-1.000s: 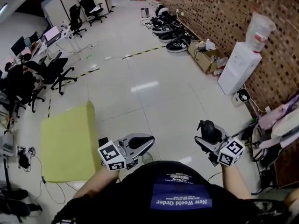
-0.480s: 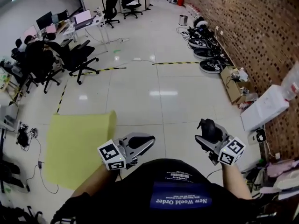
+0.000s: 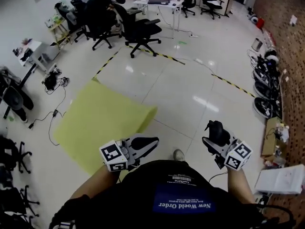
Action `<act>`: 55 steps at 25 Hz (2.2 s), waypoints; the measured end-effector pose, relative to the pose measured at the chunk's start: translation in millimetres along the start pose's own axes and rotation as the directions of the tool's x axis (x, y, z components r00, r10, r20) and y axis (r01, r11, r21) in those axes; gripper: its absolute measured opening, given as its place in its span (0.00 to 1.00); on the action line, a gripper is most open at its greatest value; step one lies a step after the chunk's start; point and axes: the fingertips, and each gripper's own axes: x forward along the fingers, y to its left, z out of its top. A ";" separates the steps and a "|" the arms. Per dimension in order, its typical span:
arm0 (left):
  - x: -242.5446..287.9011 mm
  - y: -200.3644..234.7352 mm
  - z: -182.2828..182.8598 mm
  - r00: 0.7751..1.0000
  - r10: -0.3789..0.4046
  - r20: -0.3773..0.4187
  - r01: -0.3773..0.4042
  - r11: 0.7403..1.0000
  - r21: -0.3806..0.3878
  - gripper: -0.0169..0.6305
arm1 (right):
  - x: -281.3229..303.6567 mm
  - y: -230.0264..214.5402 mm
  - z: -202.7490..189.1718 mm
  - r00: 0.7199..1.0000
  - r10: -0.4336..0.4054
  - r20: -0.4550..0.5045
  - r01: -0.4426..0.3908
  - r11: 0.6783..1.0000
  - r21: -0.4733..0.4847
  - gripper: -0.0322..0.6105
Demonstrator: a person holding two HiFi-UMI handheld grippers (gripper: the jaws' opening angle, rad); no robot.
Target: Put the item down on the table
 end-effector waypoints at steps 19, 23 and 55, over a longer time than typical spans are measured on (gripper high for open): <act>-86.1 63.3 38.5 0.620 0.756 0.212 -0.761 0.645 -0.075 0.03 | 274.0 5.6 61.5 0.656 0.718 -0.231 -0.748 0.659 -0.075 0.54; -147.2 41.1 29.9 0.532 0.806 0.261 -0.814 0.571 -0.104 0.03 | 307.5 81.0 53.1 0.562 0.780 -0.275 -0.822 0.563 -0.081 0.54; -394.3 114.1 43.8 0.314 0.903 0.293 -0.903 0.379 -0.202 0.03 | 516.5 296.4 36.8 0.291 0.874 -0.388 -0.948 0.318 0.004 0.54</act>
